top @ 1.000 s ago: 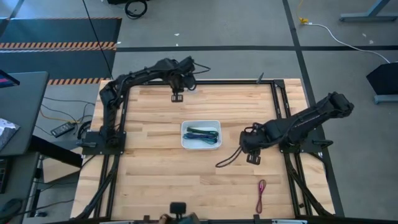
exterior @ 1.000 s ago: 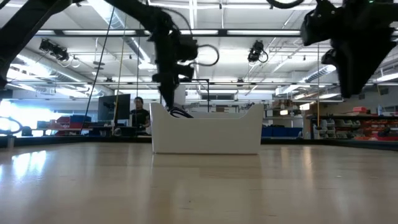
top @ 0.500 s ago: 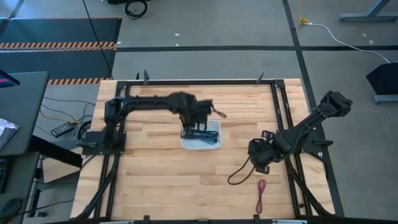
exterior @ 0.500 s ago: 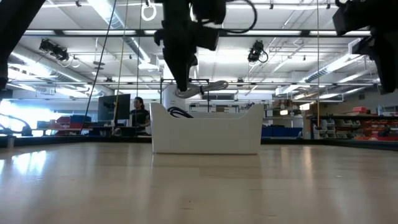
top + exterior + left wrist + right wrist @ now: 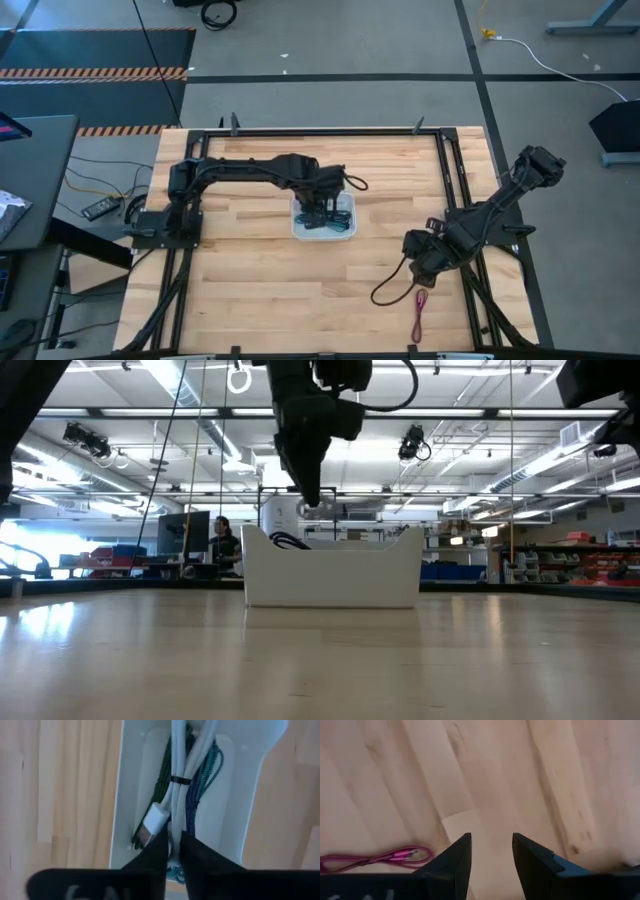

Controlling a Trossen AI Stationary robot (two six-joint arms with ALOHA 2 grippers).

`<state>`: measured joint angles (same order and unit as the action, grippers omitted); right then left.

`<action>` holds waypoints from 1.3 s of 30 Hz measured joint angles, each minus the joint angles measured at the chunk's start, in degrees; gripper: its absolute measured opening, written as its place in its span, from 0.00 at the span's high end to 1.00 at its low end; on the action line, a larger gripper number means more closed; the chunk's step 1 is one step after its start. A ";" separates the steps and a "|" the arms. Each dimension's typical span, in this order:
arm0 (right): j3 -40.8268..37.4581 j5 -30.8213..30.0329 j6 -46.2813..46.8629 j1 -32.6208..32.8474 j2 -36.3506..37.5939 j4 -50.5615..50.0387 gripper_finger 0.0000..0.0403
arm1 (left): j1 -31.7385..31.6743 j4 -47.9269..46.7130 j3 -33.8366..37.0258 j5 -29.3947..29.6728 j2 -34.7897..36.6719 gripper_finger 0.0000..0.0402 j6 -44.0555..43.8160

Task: Pick and place USB-C Cables
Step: Put the white charger cable into the white bin, then put the pink charger cable into the white bin

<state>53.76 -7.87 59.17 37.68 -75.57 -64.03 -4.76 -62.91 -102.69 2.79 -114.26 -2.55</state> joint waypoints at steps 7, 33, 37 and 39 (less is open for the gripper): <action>0.00 0.06 4.15 3.89 0.00 1.85 0.63 | 0.55 -1.44 0.00 -0.06 -0.92 0.64 -2.70; -1.53 9.21 -40.21 14.87 -7.08 19.58 0.63 | 13.50 4.88 0.02 1.92 -0.50 0.55 4.28; -1.56 11.99 -41.38 14.85 -13.48 19.40 0.63 | 16.42 6.84 0.02 2.19 -0.50 0.55 1.49; -1.60 13.20 -41.59 14.85 -16.02 19.49 0.63 | 17.92 7.38 0.02 3.04 -0.50 0.55 -0.22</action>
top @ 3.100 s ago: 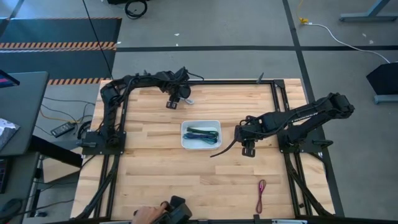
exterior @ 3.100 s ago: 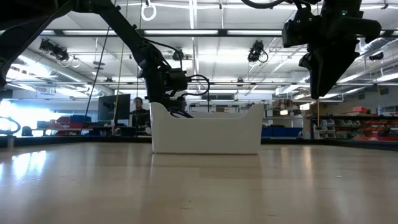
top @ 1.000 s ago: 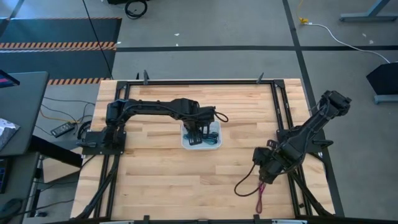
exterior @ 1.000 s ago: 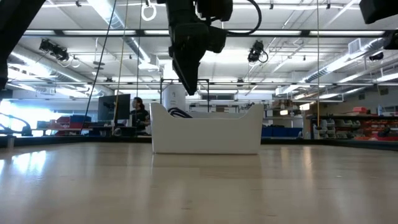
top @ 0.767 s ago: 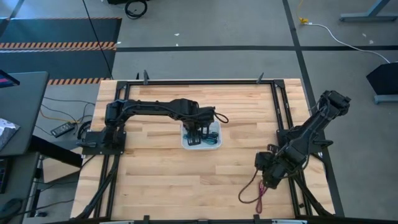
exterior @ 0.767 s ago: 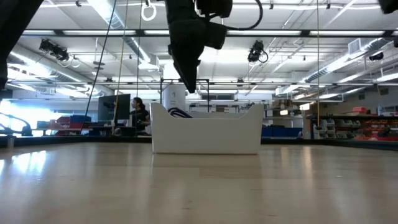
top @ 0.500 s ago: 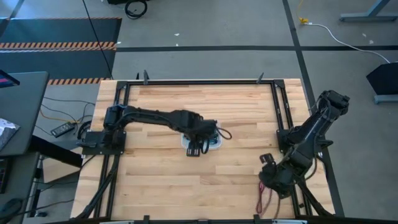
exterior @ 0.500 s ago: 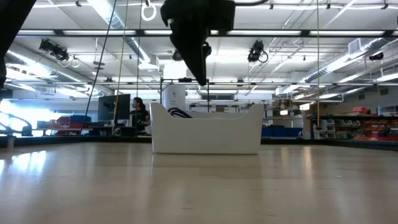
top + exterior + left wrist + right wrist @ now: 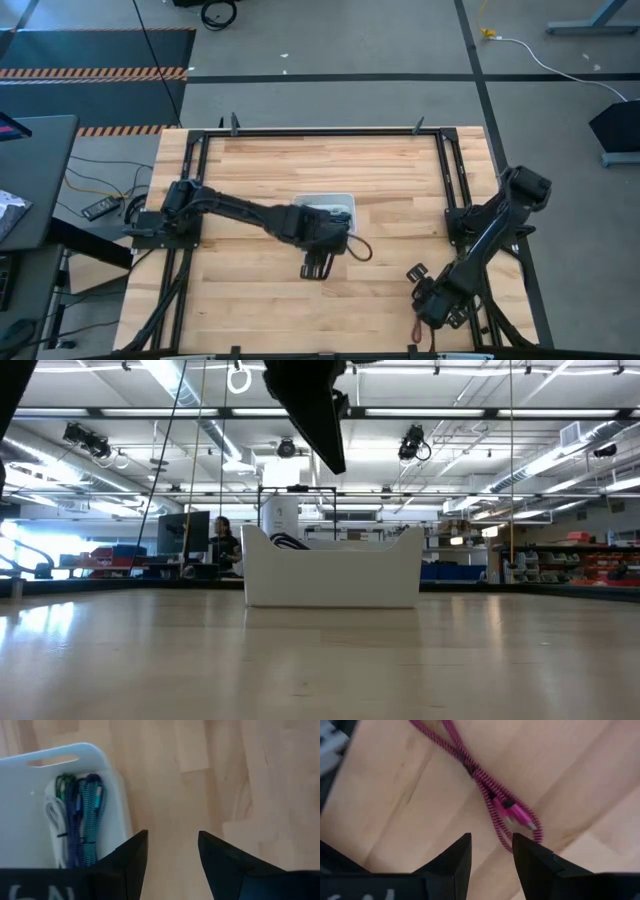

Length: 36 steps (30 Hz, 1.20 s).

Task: Pick and place USB-C Cables
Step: Put the pink charger cable into the white bin

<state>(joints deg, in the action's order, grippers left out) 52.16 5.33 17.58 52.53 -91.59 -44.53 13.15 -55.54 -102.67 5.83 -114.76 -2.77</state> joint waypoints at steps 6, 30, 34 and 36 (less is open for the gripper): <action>0.74 -0.72 -1.28 0.02 -4.67 4.21 0.63 | 5.12 0.05 0.00 5.65 0.00 0.55 -5.75; 7.96 -5.58 -8.71 1.87 -13.85 4.86 0.63 | 21.94 0.07 0.00 19.99 0.00 0.55 -25.04; 7.91 -5.74 -8.59 1.88 -14.05 4.68 0.64 | 24.73 0.98 0.00 22.77 0.00 0.55 -25.57; 7.88 -6.43 -8.56 1.88 -14.07 4.68 0.64 | 25.75 2.35 0.00 23.07 0.00 0.55 -25.54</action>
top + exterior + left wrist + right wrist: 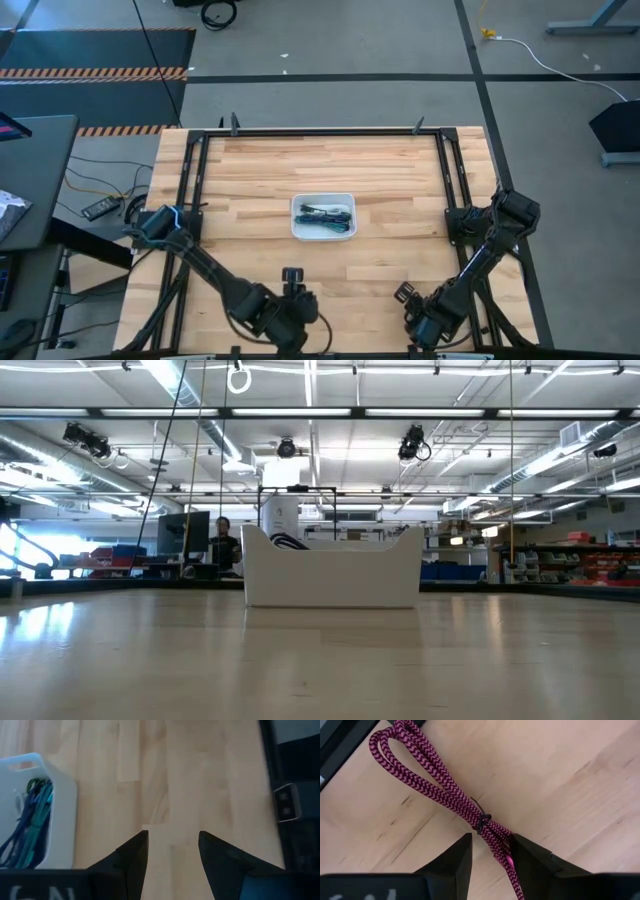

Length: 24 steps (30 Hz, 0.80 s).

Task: Pick and place USB-C Cables
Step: Put the pink charger cable into the white bin

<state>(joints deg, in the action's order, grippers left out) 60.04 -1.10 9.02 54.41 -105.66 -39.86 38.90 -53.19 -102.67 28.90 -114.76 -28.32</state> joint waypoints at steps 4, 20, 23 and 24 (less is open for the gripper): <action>-0.04 -0.81 -0.02 -0.09 -0.05 0.05 0.66 | 1.26 2.90 0.00 0.11 0.00 0.55 -0.02; -0.10 -0.62 2.25 -0.66 -0.10 0.16 0.81 | 3.43 4.22 0.00 2.19 -0.02 0.55 -3.98; -0.10 -0.73 4.28 -0.87 -0.10 0.26 0.88 | 4.18 4.13 0.00 2.97 -0.02 0.55 -4.21; -0.10 -0.86 5.23 -1.01 -0.10 0.35 0.91 | 4.45 4.11 0.00 3.21 -0.02 0.55 -4.29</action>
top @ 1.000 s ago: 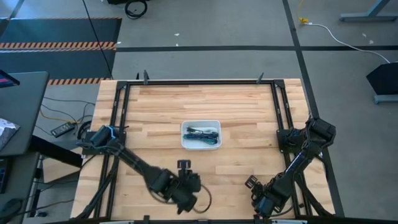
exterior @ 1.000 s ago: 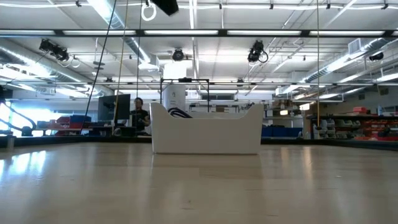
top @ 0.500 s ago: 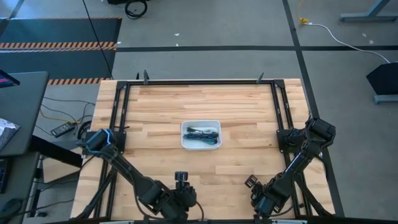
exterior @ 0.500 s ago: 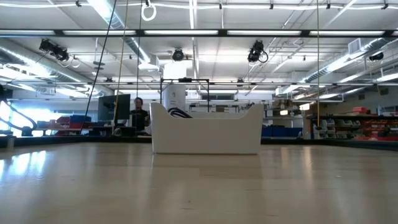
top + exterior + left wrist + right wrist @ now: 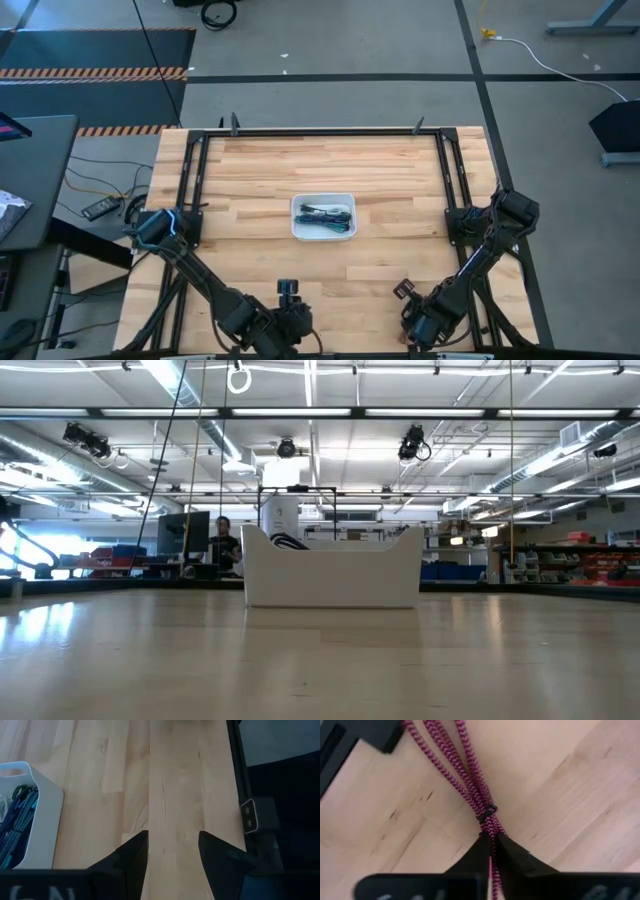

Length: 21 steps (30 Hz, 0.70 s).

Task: Pick and place USB-C Cables
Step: Put the pink charger cable into the white bin

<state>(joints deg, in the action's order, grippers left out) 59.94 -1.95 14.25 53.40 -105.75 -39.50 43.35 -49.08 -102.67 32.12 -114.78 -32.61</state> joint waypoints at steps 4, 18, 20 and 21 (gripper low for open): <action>0.04 -0.37 2.56 -1.25 0.00 0.22 0.98 | 1.08 -0.04 0.00 1.94 0.00 0.55 -0.82; 13.57 -20.74 -0.99 -13.60 -0.43 -4.98 0.98 | 2.67 -0.07 0.00 4.16 -0.02 0.55 -2.75; 15.87 -22.70 -2.32 -16.40 -0.37 -6.36 0.98 | 2.67 -0.16 0.00 4.21 -0.02 0.55 -2.76; 16.77 -23.61 -2.64 -17.97 -0.33 -7.38 0.98 | 2.66 -0.35 0.00 4.22 -0.02 0.56 -2.76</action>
<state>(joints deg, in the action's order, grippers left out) 76.72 -25.56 11.61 35.43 -106.08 -46.88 46.01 -49.43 -102.67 36.34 -114.80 -35.37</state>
